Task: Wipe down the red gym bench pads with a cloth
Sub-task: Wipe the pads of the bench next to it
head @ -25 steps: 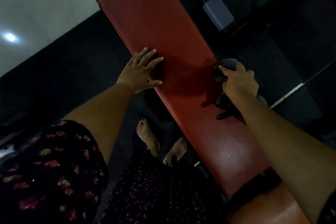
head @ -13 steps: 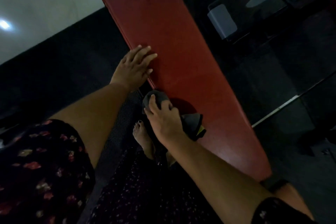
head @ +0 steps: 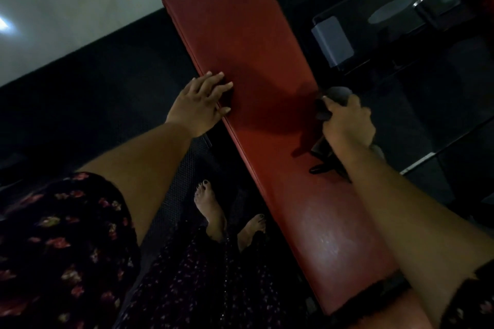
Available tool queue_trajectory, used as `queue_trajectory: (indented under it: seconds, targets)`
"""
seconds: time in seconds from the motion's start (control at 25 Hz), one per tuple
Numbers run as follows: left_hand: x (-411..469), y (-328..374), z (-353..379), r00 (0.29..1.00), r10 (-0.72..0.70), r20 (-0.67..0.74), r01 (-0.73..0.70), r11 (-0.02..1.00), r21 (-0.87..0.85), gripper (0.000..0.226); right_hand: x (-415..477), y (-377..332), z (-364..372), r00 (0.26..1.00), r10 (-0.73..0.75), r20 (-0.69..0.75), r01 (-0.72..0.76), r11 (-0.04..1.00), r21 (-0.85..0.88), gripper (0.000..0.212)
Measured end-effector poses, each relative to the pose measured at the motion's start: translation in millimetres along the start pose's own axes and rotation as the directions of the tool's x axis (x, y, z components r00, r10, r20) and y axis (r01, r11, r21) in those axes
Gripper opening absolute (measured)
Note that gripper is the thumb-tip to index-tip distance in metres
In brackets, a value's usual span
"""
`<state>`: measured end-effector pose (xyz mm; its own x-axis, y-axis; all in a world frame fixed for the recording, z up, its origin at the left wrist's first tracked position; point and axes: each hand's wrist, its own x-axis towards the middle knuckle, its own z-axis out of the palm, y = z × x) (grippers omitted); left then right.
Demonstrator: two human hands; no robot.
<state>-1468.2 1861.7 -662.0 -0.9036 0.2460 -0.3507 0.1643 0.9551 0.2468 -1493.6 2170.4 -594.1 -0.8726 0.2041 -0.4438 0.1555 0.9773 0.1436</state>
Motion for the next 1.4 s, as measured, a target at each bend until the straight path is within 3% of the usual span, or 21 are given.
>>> queue_trajectory:
  seconds: [0.12,0.24,0.36,0.48,0.6,0.72,0.92,1.0,1.08,1.24,1.4]
  targets:
    - [0.1,-2.3,-2.2,1.000,0.024,-0.019,-0.025,0.999,-0.022,0.063,-35.2,-65.8,7.1,0.972,-0.234,-0.013,0.233,0.971,-0.042,0.050]
    - [2.7,-4.8,-11.7,0.998,0.006,-0.060,-0.013,0.993,-0.115,0.055,-97.2,-113.9,32.4,0.867,-0.499,-0.001,0.489,0.851,-0.192,0.052]
    - [17.3,-8.0,-21.3,0.994,-0.061,-0.089,0.047,0.988,-0.147,0.058,-120.3,-133.6,43.2,0.811,-0.576,0.097,0.580,0.775,-0.250,0.043]
    - [34.3,-12.6,-23.8,0.993,-0.116,-0.021,0.111,0.981,-0.160,0.067,-86.8,-137.4,31.3,0.777,-0.628,0.025,0.617,0.754,-0.226,0.048]
    - [35.5,-17.0,-22.8,0.995,-0.096,-0.009,0.093,0.985,-0.144,0.069,-32.3,-113.9,1.4,0.887,-0.462,-0.005,0.460,0.883,-0.099,0.051]
    - [34.7,-17.6,-26.3,0.996,-0.094,0.004,0.093,0.986,-0.139,0.070,9.8,-69.4,-11.7,0.956,-0.291,-0.044,0.282,0.948,-0.144,0.052]
    - [33.0,-18.0,-24.9,0.996,-0.090,-0.007,0.088,0.982,-0.169,0.071,37.0,-57.0,-14.6,0.994,-0.096,-0.046,0.090,0.989,-0.117,0.054]
    - [34.8,-18.9,-26.0,0.996,-0.086,-0.008,0.083,0.982,-0.171,0.070,31.0,-81.9,-15.5,0.988,-0.136,-0.068,0.128,0.986,-0.109,0.054]
    - [38.6,-23.1,-31.0,0.997,-0.069,-0.035,0.064,0.988,-0.138,0.066,8.9,-110.9,-12.2,0.957,-0.285,-0.055,0.276,0.952,-0.134,0.053]
    - [50.6,-35.3,-42.4,0.997,-0.047,-0.063,0.041,0.995,-0.095,0.054,-49.1,-152.3,12.7,0.826,-0.552,-0.110,0.511,0.818,-0.265,0.053]
    - [62.3,-35.2,-53.1,0.989,-0.114,-0.093,0.092,0.973,-0.212,0.046,-54.4,-170.9,19.7,0.681,-0.732,0.011,0.692,0.639,-0.337,0.045]
